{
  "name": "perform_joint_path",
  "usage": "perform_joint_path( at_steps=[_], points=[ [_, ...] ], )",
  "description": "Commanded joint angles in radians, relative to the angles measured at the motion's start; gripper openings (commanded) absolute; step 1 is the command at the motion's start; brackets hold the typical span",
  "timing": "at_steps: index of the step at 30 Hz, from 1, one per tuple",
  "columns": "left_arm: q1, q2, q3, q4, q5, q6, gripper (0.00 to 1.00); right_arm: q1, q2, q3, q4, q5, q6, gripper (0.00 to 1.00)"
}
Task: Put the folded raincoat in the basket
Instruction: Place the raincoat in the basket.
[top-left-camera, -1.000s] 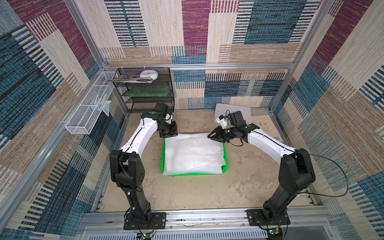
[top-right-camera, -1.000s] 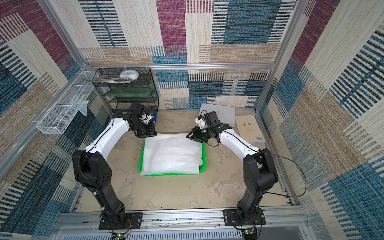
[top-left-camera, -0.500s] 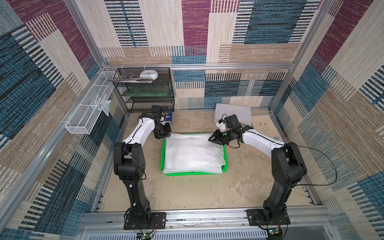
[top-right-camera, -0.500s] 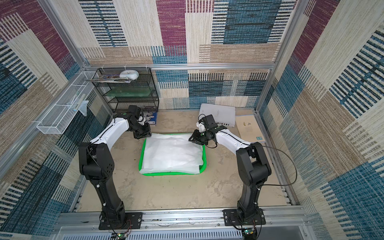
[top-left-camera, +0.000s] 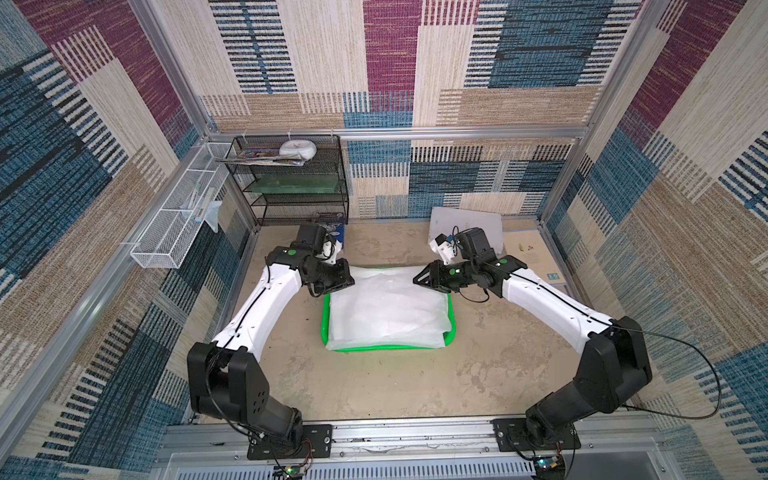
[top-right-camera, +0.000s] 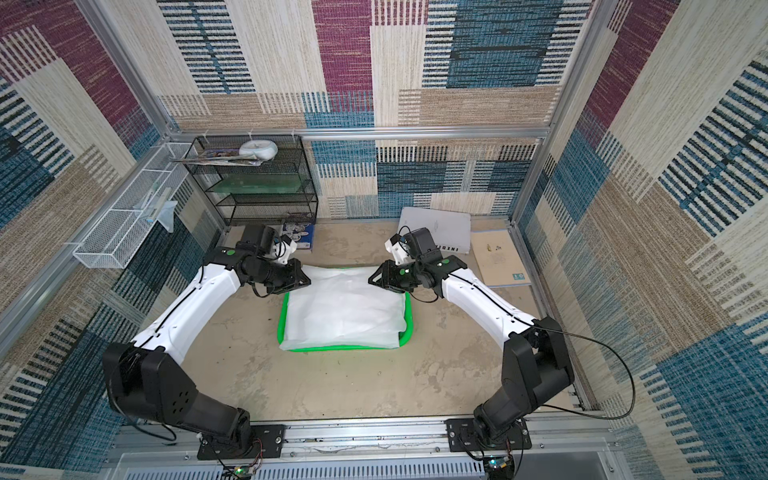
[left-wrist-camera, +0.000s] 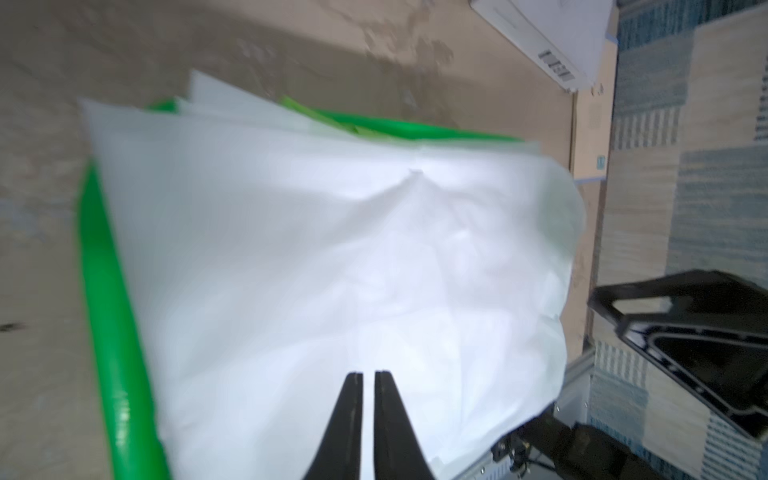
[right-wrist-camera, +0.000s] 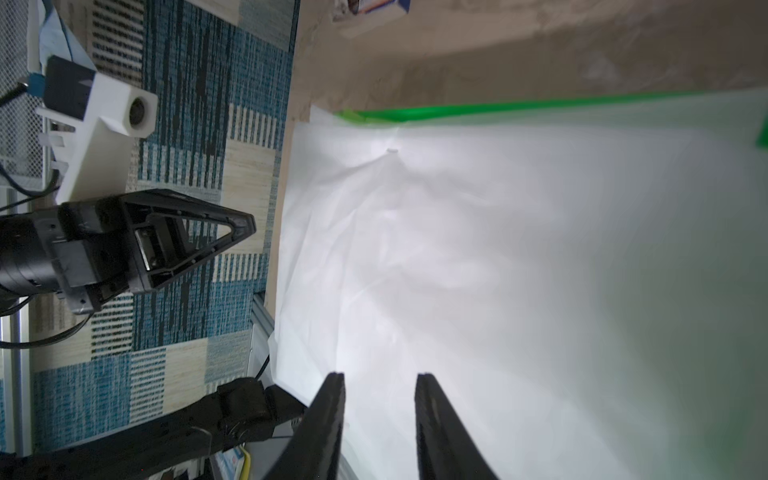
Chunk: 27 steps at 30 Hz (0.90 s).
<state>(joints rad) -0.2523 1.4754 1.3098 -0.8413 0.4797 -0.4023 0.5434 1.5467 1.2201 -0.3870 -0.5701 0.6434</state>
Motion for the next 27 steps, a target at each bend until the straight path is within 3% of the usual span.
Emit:
perform_joint_path(
  at_steps=[1, 4, 8, 15, 17, 22, 27],
  points=[
    [-0.056, -0.094, -0.129, 0.024, 0.057, -0.026, 0.11, 0.042, -0.027, -0.066, 0.025, -0.031, 0.027, 0.35],
    [-0.058, -0.181, -0.282, 0.082, 0.024, -0.058, 0.09, 0.046, -0.041, -0.146, 0.024, 0.015, 0.012, 0.34],
    [-0.056, -0.187, -0.373, 0.056, -0.027, -0.053, 0.06, 0.034, -0.039, -0.199, -0.033, 0.101, -0.047, 0.34],
    [-0.050, -0.257, -0.344, -0.038, -0.182, -0.074, 0.06, 0.006, -0.109, -0.164, -0.193, 0.240, -0.122, 0.32],
    [-0.051, -0.285, -0.311, -0.076, -0.162, -0.065, 0.07, 0.009, -0.145, -0.142, -0.207, 0.208, -0.128, 0.33],
    [-0.056, -0.334, -0.321, -0.068, 0.030, -0.078, 0.09, 0.090, -0.162, -0.140, -0.141, 0.034, -0.065, 0.33],
    [-0.060, -0.359, -0.426, -0.048, 0.003, -0.135, 0.07, 0.153, -0.143, -0.206, -0.093, 0.048, -0.031, 0.33]
  ],
)
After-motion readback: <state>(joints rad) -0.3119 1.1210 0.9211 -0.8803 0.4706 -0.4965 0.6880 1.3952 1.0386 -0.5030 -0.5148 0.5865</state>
